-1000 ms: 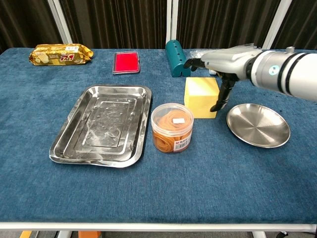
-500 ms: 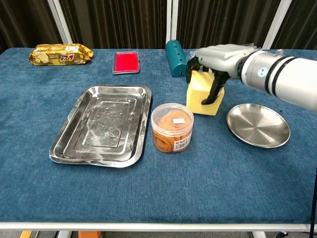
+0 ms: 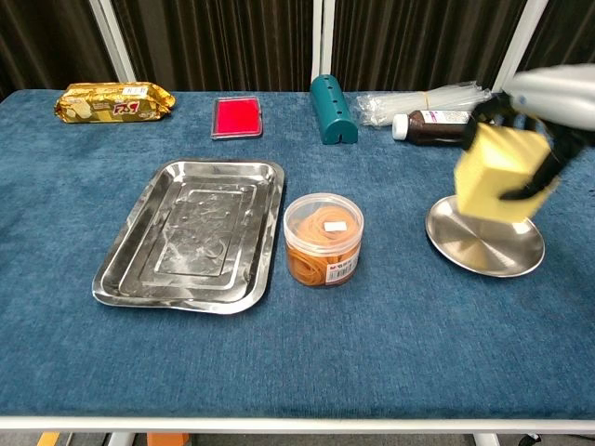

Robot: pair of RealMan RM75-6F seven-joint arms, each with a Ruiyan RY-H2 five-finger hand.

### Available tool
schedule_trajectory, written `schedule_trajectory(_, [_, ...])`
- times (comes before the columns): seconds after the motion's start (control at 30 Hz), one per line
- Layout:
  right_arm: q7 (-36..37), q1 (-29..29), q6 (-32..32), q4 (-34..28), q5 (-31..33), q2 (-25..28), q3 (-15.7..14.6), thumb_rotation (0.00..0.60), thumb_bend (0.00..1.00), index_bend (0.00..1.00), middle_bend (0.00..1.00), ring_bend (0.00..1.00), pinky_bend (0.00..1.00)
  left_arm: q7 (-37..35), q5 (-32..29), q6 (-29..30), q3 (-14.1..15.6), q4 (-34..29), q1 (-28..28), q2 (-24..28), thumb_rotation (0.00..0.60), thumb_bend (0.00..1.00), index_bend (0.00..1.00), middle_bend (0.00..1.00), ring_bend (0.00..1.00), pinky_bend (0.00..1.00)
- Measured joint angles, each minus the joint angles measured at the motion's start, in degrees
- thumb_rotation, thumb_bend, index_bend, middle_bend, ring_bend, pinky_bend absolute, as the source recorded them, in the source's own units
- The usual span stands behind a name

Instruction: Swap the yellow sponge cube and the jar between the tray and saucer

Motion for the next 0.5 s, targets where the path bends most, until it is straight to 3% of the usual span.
schedule_trajectory(0.33, [3.4,-2.0,-2.3,4.6,-2.7,-1.8,-0.7,0.6,0.1,0.3,0.27,0.26,0.23,0.9,0.1,0.3,-0.2,-0.5,-0.1,0.0,0.6,0.19,0.15,0.13,0.05,0.22])
schedule_trajectory(0.5, [4.2,-2.2,-4.1,6.2,-2.1,-3.1,-0.3,0.6,0.07,0.16,0.19,0.13,0.14,0.9,0.0,0.0,-0.3,-0.4,-0.2,0.1,0.6,0.19,0.15,0.13,0.05,0.22])
